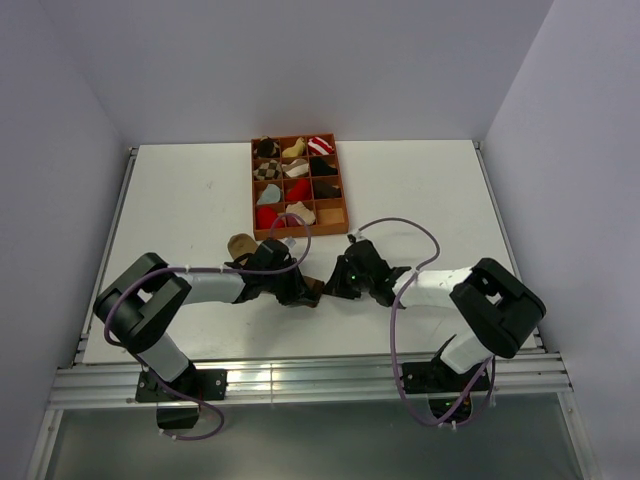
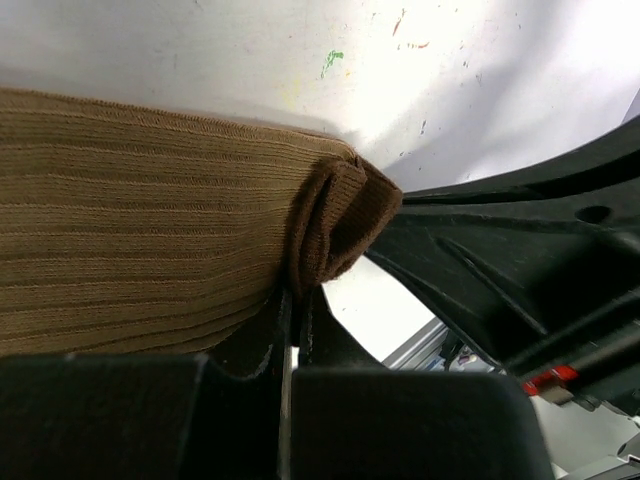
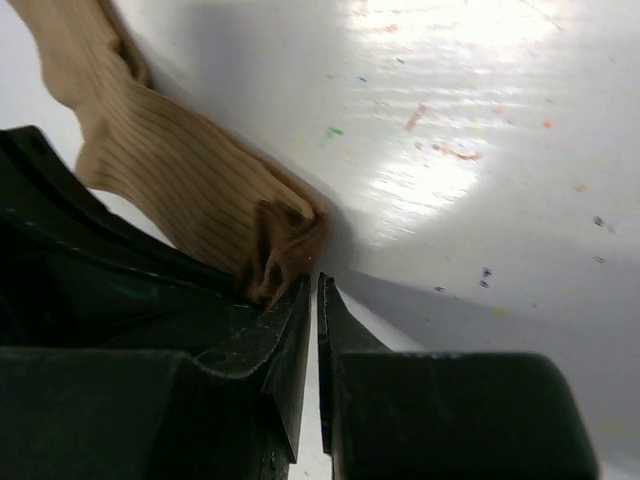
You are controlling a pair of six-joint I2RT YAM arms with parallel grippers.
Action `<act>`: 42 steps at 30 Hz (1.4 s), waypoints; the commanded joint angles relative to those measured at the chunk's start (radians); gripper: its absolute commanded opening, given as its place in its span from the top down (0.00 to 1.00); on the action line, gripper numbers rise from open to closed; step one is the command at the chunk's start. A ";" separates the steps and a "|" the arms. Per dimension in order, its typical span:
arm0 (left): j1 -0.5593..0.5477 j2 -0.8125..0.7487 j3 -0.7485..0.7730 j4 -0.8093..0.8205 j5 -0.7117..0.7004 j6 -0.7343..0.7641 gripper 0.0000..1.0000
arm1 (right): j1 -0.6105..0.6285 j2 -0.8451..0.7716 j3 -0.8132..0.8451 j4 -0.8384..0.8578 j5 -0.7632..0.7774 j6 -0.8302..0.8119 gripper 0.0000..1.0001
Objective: Roll the socks
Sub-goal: Roll the sock at the center of the board.
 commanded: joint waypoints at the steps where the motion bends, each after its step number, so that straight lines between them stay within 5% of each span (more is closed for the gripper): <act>1: 0.005 0.015 0.008 -0.009 -0.007 0.002 1.00 | 0.008 0.001 0.065 0.044 -0.009 -0.021 0.87; 21: 0.008 0.028 0.024 -0.023 -0.003 0.022 0.99 | 0.014 0.123 0.094 0.061 -0.037 -0.021 0.87; 25: 0.006 -0.006 0.038 -0.071 -0.018 0.059 0.79 | 0.014 0.137 0.125 0.008 -0.038 -0.021 0.88; 34: -0.009 -0.049 0.103 -0.193 -0.124 0.112 0.56 | 0.022 0.130 0.160 -0.060 -0.022 -0.021 0.88; 42: -0.080 -0.025 0.210 -0.321 -0.257 0.161 0.60 | 0.031 0.144 0.182 -0.085 -0.029 -0.026 0.88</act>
